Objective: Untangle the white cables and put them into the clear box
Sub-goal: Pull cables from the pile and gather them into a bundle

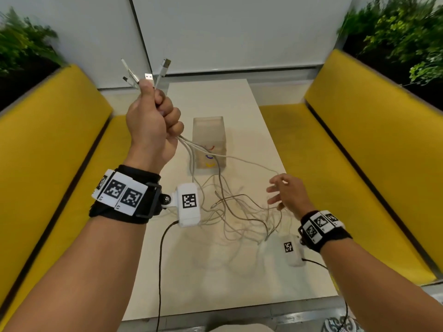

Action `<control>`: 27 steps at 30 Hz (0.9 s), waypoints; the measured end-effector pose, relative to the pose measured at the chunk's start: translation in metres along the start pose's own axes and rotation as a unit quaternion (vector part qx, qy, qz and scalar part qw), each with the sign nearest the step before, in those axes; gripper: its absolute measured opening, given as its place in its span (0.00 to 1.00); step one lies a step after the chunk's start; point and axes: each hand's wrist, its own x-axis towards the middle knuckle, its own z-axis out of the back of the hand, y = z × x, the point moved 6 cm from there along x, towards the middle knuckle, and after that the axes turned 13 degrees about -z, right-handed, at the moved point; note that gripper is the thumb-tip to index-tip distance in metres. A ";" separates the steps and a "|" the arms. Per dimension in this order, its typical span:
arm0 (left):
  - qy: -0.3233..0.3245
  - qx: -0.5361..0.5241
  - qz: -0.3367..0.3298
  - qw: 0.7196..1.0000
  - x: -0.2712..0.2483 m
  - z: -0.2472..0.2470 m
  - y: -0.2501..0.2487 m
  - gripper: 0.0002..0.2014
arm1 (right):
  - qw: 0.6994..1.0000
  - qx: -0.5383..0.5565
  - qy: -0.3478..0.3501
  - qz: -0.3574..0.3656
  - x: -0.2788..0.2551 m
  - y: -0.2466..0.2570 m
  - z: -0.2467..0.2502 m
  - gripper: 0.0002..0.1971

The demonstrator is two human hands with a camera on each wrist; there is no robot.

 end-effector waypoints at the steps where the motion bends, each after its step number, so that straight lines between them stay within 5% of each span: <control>1: 0.007 0.001 0.002 1.000 -0.001 -0.001 0.000 0.23 | 0.998 -0.058 0.002 -0.002 0.001 -0.002 0.003 0.11; 3: 0.019 0.005 0.009 1.000 -0.005 -0.003 0.005 0.23 | 0.973 -0.223 0.050 -0.018 0.005 -0.015 -0.003 0.10; 5: 0.031 -0.001 0.027 0.999 -0.011 -0.003 0.016 0.23 | 0.912 -0.386 0.127 -0.060 0.006 -0.034 -0.015 0.07; 7: 0.048 -0.012 0.058 0.997 -0.021 0.000 0.031 0.23 | 0.873 -0.455 0.159 -0.074 0.009 -0.042 -0.024 0.13; 12: 0.064 -0.045 0.136 0.988 -0.049 0.020 0.064 0.22 | 0.924 -0.380 0.021 0.045 0.022 0.006 -0.043 0.18; 15: 0.048 -0.060 0.149 0.986 -0.057 0.035 0.074 0.16 | 0.940 -0.332 0.011 0.077 0.028 0.022 -0.074 0.17; 21: 0.022 -0.047 0.152 0.987 -0.063 0.053 0.086 0.16 | 0.904 -0.412 0.073 0.085 0.051 0.009 -0.163 0.14; 27: 0.026 -0.040 0.130 0.990 -0.056 0.060 0.092 0.14 | 0.868 -0.493 0.047 0.026 0.075 -0.024 -0.199 0.14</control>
